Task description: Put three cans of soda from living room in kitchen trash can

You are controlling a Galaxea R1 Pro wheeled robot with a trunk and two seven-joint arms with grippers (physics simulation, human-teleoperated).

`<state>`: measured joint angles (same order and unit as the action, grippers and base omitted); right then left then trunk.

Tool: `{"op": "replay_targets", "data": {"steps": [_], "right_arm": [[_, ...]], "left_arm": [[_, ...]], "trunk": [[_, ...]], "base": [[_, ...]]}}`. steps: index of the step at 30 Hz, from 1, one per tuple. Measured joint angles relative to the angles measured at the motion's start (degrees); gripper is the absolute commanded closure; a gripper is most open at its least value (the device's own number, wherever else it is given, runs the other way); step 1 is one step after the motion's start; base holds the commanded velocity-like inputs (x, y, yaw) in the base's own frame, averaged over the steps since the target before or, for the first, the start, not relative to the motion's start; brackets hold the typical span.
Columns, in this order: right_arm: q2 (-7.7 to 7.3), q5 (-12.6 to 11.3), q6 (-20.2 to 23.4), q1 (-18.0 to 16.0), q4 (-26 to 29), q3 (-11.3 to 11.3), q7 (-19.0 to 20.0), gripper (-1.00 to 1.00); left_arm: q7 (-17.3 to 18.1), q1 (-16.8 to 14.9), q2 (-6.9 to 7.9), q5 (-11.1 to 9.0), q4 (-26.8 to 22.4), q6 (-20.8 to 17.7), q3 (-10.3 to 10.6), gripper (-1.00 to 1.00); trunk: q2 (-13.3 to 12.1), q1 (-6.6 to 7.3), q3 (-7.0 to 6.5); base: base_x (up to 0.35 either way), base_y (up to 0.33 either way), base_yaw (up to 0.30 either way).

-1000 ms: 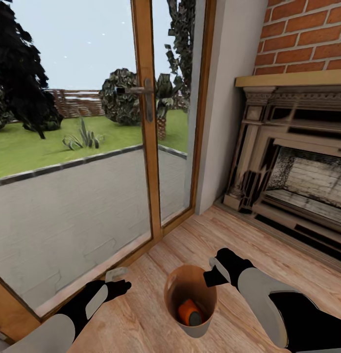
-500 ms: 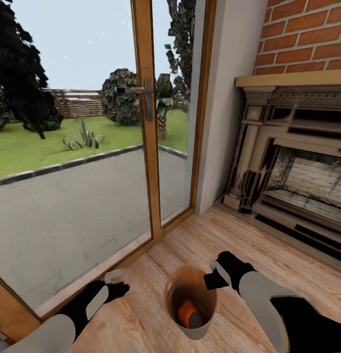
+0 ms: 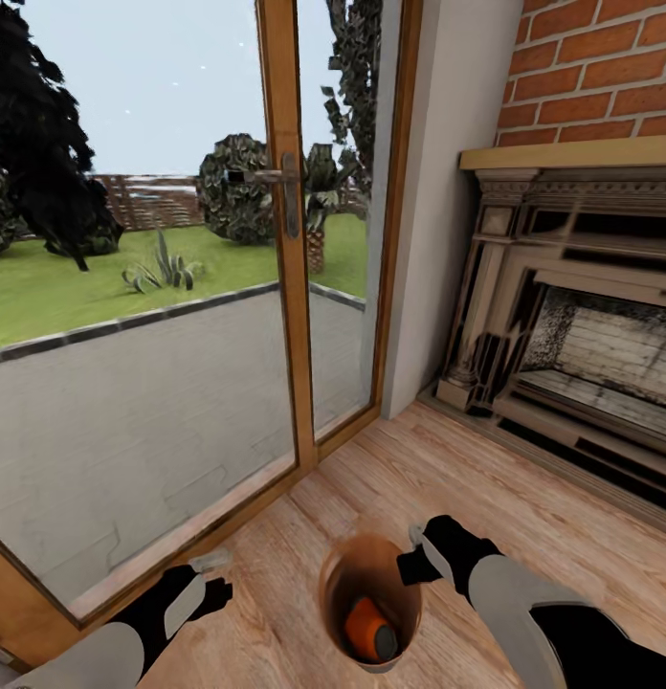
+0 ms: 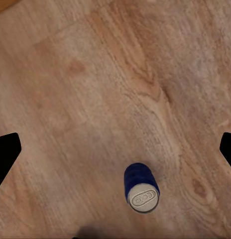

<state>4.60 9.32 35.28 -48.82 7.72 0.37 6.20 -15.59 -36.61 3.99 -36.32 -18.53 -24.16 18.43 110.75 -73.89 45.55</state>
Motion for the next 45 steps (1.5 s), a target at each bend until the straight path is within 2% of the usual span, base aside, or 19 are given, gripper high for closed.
{"op": "replay_targets", "data": {"steps": [13,37,39,43,44,45], "right_arm": [[0.01,0.31,-0.24,1.98,0.35,0.06,0.02,1.0],[0.27,0.25,0.69,2.17,0.52,-0.1,0.14,1.0],[0.29,-0.03,2.52,2.19,0.48,0.06,0.18,1.0],[0.29,0.31,12.67,1.59,2.09,0.33,0.21,1.0],[0.26,0.5,14.89,1.42,3.68,0.24,0.22,1.0],[0.24,0.75,18.96,1.29,7.15,-0.09,0.27,1.0]], "left_arm": [[0.37,0.05,-0.17,0.02,0.17,0.41,0.11,-1.0],[0.51,-0.02,-0.2,-0.22,-0.11,-0.02,-0.11,-1.0],[0.63,-0.03,-0.16,-0.23,-0.15,-0.25,-0.26,-1.0],[0.8,-0.03,-0.13,-0.24,-0.1,-0.54,-0.38,-1.0],[0.84,-0.03,-0.13,-0.24,-0.09,-0.58,-0.39,-1.0],[0.86,-0.03,-0.13,-0.24,-0.04,-0.63,-0.43,-1.0]], "trunk": [[0.0,0.0,0.0],[0.0,0.0,0.0],[0.0,0.0,0.0],[0.0,0.0,0.0],[0.0,0.0,0.0],[0.0,0.0,0.0]], "base": [[0.0,0.0,0.0],[0.0,0.0,0.0],[0.0,0.0,0.0],[0.0,0.0,0.0],[0.0,0.0,0.0],[0.0,0.0,0.0]]}}
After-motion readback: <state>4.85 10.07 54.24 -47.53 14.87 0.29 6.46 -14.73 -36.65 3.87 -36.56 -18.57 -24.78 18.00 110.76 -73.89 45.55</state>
